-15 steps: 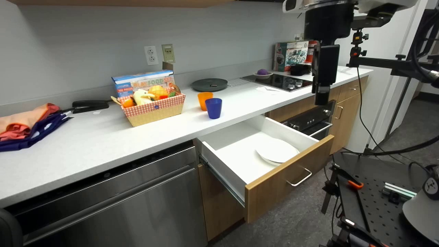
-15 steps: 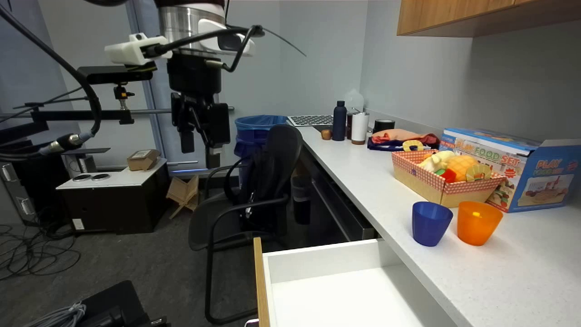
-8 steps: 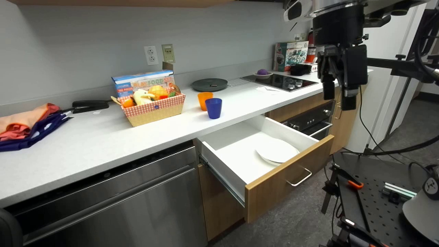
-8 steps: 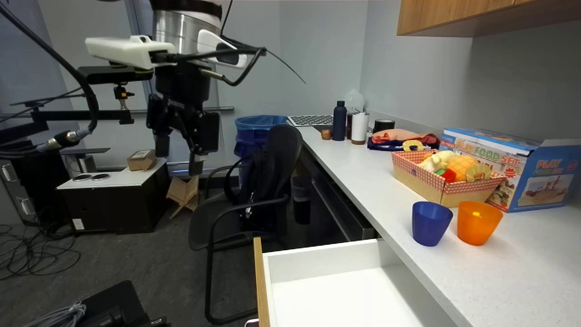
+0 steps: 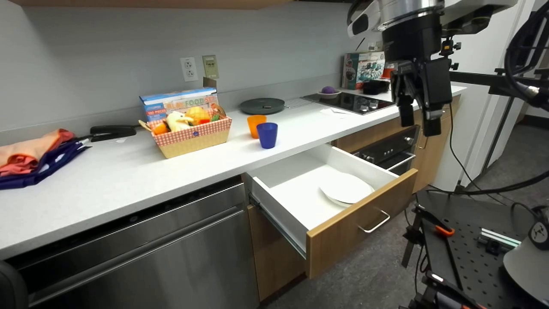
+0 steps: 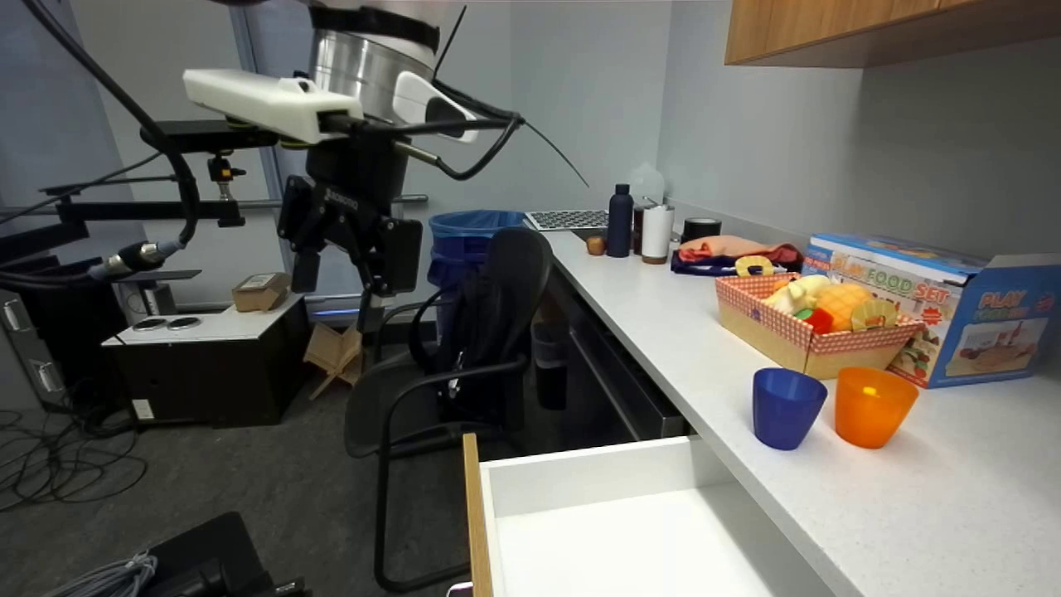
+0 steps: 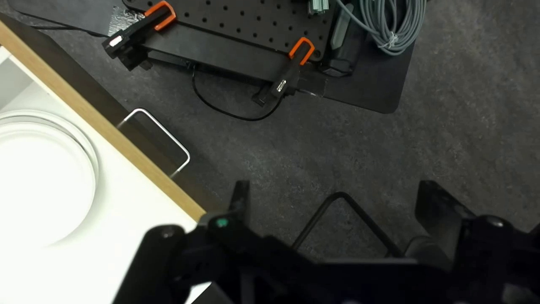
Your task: Close the open drawer
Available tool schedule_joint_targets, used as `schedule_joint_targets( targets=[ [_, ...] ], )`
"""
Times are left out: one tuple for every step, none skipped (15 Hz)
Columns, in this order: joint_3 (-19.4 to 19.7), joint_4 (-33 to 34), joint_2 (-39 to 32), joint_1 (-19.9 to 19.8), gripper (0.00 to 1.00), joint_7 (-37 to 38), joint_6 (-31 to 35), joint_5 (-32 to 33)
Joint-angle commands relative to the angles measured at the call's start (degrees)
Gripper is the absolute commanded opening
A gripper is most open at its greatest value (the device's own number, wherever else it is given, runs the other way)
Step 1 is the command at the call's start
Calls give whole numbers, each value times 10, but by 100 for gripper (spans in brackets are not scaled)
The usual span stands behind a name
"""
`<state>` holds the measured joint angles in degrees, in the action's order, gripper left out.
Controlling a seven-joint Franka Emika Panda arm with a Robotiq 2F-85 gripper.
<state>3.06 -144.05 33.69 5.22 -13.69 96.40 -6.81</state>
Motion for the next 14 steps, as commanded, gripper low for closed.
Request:
schedule_joint_targets(
  targets=[
    [-4, 1, -1, -4, 100, -2, -1, -2],
    [-4, 1, -1, -4, 100, -2, -2, -2],
    [-4, 2, -1, -4, 100, -2, -2, -2],
    [-4, 2, -1, -4, 100, -2, -2, -2],
    [-4, 3, -1, -4, 100, -2, -3, -2],
    [-4, 3, -1, -4, 100, -2, -3, -2],
    [-4, 3, -1, -4, 100, -2, -3, -2],
    [-4, 3, -1, -4, 100, -2, -3, -2],
    [-4, 3, -1, -4, 100, -2, -3, -2],
    [-4, 3, -1, -4, 100, -2, -3, -2],
    [-7, 11, -7, -1, 100, -8, 4, 2],
    [-10, 16, -12, 7, 100, -25, 12, 6],
    [-12, 16, -18, 9, 100, -37, 26, 15],
    [-16, 11, -28, 10, 100, -48, 50, 24]
  ],
)
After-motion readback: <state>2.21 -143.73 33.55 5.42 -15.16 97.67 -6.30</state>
